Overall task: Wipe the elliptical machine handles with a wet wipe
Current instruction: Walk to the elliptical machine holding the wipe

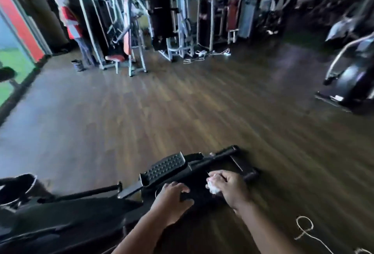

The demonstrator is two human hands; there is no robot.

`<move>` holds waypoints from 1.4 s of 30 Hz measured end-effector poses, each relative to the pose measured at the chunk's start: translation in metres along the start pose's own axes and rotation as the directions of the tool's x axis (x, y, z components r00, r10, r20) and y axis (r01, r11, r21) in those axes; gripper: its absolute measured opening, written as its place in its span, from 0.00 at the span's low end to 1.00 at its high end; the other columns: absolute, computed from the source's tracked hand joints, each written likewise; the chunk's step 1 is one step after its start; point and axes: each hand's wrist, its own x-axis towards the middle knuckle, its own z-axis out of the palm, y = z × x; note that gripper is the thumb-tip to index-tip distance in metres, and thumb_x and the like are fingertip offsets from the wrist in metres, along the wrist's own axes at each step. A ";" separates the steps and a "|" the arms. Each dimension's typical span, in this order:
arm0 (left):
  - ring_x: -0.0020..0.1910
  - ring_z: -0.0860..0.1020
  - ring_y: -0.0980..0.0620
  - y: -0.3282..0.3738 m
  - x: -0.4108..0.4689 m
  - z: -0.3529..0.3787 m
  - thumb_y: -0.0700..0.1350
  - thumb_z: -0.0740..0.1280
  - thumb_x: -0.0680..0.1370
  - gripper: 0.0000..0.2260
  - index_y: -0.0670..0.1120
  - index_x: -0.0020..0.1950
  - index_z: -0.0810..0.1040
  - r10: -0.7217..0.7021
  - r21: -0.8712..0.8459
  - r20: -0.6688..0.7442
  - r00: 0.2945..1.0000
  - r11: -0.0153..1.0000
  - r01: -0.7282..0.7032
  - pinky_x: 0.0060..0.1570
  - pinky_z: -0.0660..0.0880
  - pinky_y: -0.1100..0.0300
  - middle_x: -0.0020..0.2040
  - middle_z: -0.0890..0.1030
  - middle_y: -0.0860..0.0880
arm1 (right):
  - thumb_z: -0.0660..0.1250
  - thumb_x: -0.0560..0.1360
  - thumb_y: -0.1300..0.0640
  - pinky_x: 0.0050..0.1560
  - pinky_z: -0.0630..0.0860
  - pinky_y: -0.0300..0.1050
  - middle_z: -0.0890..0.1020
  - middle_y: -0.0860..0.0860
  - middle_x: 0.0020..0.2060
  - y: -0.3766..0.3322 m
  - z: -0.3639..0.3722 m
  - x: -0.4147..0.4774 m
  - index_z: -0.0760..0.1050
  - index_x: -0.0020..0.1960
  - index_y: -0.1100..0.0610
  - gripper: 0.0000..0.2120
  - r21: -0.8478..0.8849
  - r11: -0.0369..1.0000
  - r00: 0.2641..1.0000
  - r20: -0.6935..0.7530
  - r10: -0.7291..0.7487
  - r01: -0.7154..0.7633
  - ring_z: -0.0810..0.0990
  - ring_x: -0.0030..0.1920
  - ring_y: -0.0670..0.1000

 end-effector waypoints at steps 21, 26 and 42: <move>0.65 0.73 0.53 0.334 0.343 0.129 0.57 0.70 0.77 0.18 0.54 0.65 0.80 0.533 -0.020 0.405 0.743 0.817 -0.576 0.59 0.67 0.64 0.62 0.79 0.54 | 0.73 0.64 0.48 0.45 0.81 0.55 0.86 0.52 0.33 0.022 -0.351 0.154 0.87 0.46 0.51 0.13 0.176 0.981 0.743 -0.646 0.177 -0.081 0.85 0.38 0.56; 0.67 0.72 0.52 0.371 0.427 0.122 0.57 0.71 0.77 0.18 0.54 0.65 0.80 0.550 -0.020 0.395 0.736 0.806 -0.591 0.64 0.70 0.60 0.62 0.78 0.52 | 0.72 0.70 0.58 0.43 0.76 0.55 0.78 0.56 0.31 -0.011 -0.388 0.223 0.84 0.49 0.66 0.13 0.230 0.971 0.746 -0.636 0.200 -0.065 0.77 0.36 0.56; 0.67 0.71 0.52 0.493 0.708 0.147 0.55 0.70 0.76 0.15 0.58 0.63 0.80 0.353 0.056 0.308 0.883 0.920 -0.387 0.64 0.70 0.59 0.64 0.77 0.56 | 0.69 0.79 0.66 0.40 0.83 0.46 0.84 0.55 0.44 -0.049 -0.568 0.520 0.85 0.53 0.61 0.08 0.157 0.962 0.870 -0.413 0.270 -0.224 0.82 0.42 0.49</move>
